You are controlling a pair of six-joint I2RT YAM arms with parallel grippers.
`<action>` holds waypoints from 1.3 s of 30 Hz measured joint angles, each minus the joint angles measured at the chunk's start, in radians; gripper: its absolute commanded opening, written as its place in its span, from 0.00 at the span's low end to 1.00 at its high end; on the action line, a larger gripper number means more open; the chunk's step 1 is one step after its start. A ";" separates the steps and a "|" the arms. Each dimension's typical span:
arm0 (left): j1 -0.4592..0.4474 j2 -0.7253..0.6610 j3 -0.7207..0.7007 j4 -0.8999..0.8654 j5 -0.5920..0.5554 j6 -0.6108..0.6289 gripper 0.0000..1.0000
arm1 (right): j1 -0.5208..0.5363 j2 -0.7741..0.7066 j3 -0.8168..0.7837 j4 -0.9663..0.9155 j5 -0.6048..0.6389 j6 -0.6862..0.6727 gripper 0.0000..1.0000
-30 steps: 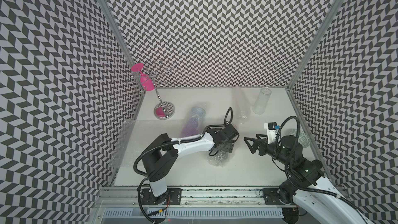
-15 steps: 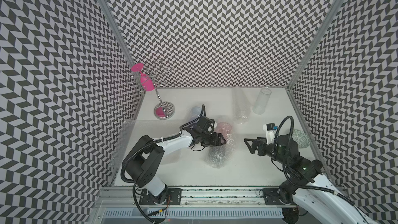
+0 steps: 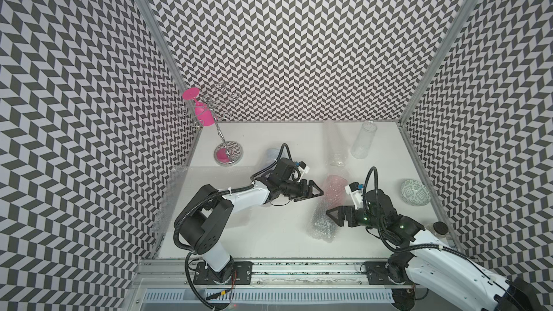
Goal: Unwrap the vase from the bubble wrap
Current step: Adjust the bubble wrap at the center of the board.
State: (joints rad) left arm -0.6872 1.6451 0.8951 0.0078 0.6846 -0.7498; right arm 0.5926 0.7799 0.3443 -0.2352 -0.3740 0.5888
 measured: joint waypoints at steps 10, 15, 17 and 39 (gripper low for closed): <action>-0.125 -0.143 0.148 -0.322 -0.330 0.162 0.79 | 0.003 0.024 -0.017 0.057 -0.009 -0.009 0.98; -0.193 -0.221 0.146 -0.407 -0.447 0.198 0.92 | 0.010 0.041 0.007 0.051 0.003 -0.024 0.99; -0.226 -0.221 0.150 -0.444 -0.507 0.210 0.95 | 0.012 0.020 0.028 0.032 0.028 -0.028 1.00; -0.386 0.152 0.420 -0.586 -0.821 0.304 0.83 | 0.013 -0.479 -0.021 -0.288 0.220 0.142 1.00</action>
State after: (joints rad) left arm -1.0737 1.7973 1.3148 -0.5777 -0.1360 -0.4458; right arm 0.6060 0.3008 0.3233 -0.5232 -0.1535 0.7307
